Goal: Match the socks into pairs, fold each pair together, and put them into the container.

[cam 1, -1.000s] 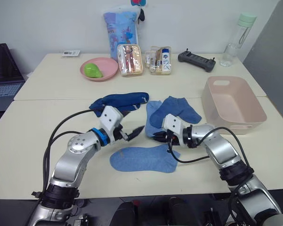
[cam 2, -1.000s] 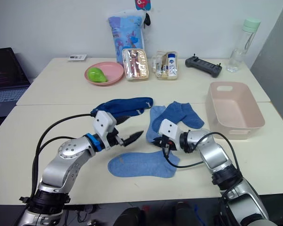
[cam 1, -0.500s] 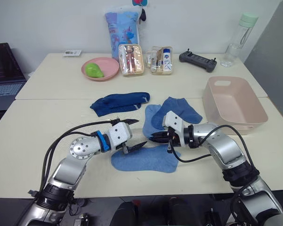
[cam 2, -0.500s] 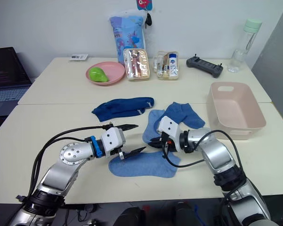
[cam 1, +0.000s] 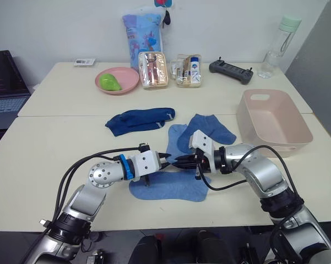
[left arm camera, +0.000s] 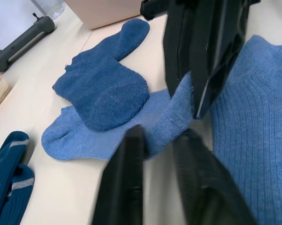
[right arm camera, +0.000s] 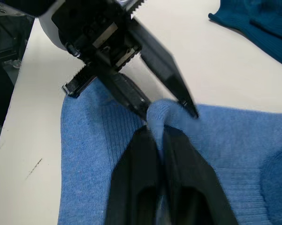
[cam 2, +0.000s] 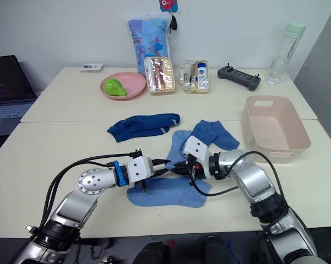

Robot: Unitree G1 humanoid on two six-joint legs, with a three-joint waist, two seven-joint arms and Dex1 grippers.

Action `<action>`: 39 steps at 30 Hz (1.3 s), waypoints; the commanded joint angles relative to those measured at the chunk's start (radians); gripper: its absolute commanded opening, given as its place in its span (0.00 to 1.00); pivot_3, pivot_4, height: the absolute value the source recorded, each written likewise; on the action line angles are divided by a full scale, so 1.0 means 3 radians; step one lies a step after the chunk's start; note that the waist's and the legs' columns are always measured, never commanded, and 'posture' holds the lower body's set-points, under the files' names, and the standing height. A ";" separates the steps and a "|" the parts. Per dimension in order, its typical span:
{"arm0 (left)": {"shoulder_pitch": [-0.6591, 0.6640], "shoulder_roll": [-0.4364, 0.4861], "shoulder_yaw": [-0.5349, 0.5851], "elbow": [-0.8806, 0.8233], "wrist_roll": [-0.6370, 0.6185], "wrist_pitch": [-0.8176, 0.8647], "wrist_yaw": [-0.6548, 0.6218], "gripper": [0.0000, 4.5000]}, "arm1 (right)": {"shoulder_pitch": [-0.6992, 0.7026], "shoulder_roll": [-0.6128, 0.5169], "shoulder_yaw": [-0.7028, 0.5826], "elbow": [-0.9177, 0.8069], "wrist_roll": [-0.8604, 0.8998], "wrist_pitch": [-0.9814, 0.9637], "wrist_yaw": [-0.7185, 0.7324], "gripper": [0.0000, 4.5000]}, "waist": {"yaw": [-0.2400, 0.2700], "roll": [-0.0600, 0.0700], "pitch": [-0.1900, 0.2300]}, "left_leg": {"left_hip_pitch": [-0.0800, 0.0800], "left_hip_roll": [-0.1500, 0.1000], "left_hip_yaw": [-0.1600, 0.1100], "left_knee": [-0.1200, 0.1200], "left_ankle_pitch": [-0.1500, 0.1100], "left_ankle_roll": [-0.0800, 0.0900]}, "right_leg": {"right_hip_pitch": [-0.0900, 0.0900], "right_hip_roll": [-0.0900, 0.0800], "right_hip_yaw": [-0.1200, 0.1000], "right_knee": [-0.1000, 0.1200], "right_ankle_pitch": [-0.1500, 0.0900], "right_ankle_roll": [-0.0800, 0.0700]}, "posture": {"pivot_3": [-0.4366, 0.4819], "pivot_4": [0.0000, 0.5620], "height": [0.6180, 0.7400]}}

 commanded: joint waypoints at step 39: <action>0.0502 0.0424 0.0653 -0.0323 -0.0272 -0.0095 -0.0065 0.00 | -0.1128 -0.0327 0.0025 0.2604 -0.1512 -0.2371 -0.0645 0.01 | -0.0013 0.0004 0.0003 | -0.0007 0.0001 0.0006 -0.0002 0.0000 0.0000 | -0.0014 0.0000 0.0003 0.0006 0.0000 -0.0001 | 0.48 0.27 1.00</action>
